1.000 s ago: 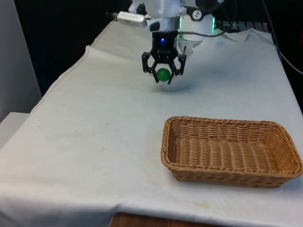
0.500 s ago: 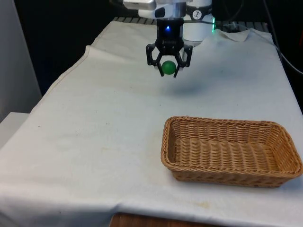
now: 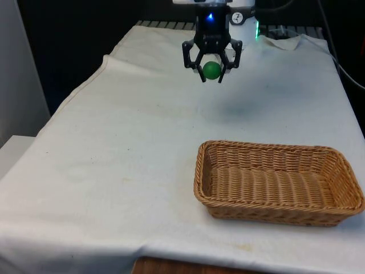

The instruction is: Pick up the ball and place it into the basket.

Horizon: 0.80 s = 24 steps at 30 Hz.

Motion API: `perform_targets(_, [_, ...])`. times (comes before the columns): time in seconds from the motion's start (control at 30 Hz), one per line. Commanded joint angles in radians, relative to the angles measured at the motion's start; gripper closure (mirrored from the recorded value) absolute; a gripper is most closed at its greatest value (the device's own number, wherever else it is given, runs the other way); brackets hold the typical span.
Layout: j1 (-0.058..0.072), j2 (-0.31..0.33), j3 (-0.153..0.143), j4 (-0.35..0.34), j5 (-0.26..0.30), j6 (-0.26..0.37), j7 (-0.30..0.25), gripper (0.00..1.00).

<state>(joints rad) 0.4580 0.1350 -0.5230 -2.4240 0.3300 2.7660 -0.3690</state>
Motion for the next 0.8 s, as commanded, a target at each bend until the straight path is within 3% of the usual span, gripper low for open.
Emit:
perform_targets(0.0, [0.004, -0.001, -0.013, 0.006, -0.031, -0.016, 0.026, 1.0])
perform_targets(0.03, [0.0, -0.005, -0.001, 0.003, -0.004, -0.008, 0.004, 1.0])
perform_targets(0.07, [0.004, -0.007, -0.013, 0.008, -0.036, -0.023, 0.029, 1.0])
perform_targets(0.3, [0.003, -0.062, -0.006, 0.026, -0.068, -0.074, 0.057, 1.0])
perform_targets(0.33, [0.001, -0.069, 0.002, 0.02, -0.041, -0.066, 0.034, 1.0])
perform_targets(0.37, [0.003, -0.069, -0.004, 0.028, -0.074, -0.08, 0.063, 1.0])
perform_targets(0.47, [0.003, -0.094, 0.003, 0.038, -0.098, -0.107, 0.083, 1.0])
perform_targets(0.63, [0.003, -0.105, 0.016, 0.067, -0.129, -0.145, 0.113, 1.0])
perform_targets(0.67, [0.002, -0.115, 0.017, 0.055, -0.107, -0.135, 0.091, 1.0])
perform_targets(0.77, [0.003, -0.106, 0.024, 0.088, -0.143, -0.168, 0.129, 1.0])
